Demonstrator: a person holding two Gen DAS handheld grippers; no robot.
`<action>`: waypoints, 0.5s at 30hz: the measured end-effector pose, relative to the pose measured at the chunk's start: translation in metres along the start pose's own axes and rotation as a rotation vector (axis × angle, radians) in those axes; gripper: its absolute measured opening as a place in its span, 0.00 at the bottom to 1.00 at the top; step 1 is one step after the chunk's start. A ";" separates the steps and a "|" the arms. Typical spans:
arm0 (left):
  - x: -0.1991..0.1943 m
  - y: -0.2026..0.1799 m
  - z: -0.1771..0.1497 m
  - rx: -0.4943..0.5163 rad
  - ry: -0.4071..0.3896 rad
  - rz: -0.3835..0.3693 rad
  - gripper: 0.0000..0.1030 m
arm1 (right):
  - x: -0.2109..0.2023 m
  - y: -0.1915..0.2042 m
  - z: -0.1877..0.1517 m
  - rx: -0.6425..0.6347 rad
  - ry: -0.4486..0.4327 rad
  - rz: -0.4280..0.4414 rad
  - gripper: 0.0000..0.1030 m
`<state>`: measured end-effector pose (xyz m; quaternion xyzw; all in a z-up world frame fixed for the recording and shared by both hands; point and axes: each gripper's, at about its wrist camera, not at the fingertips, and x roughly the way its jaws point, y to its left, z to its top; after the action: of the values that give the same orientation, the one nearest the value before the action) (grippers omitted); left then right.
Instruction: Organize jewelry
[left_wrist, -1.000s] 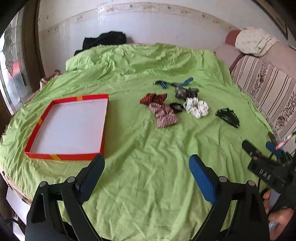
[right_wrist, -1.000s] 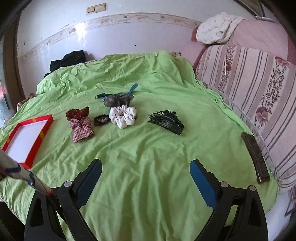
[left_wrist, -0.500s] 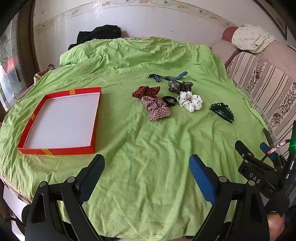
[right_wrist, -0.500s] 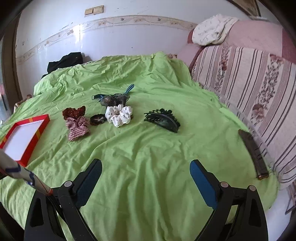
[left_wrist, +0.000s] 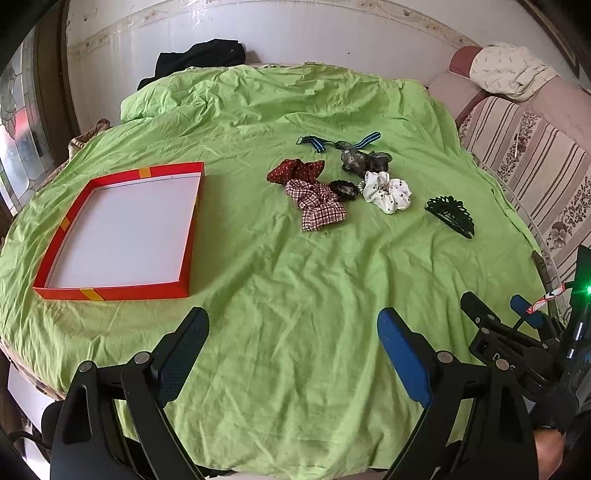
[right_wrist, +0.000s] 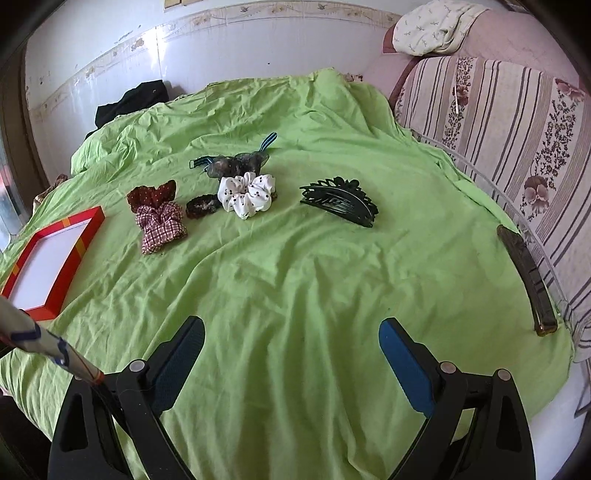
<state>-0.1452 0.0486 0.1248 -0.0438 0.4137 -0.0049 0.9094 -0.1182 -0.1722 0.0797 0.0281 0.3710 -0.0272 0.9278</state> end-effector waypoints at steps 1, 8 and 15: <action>0.000 0.000 0.000 0.000 0.000 0.000 0.89 | 0.000 0.000 0.000 0.001 0.000 0.001 0.95; 0.004 -0.004 0.000 0.012 0.011 0.009 0.89 | 0.003 -0.003 -0.003 0.012 0.009 0.021 0.93; 0.009 -0.004 -0.001 0.010 0.019 0.004 0.89 | 0.007 0.001 -0.005 -0.008 0.025 0.042 0.89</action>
<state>-0.1401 0.0439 0.1181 -0.0382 0.4225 -0.0056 0.9055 -0.1166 -0.1712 0.0709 0.0326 0.3820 -0.0059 0.9236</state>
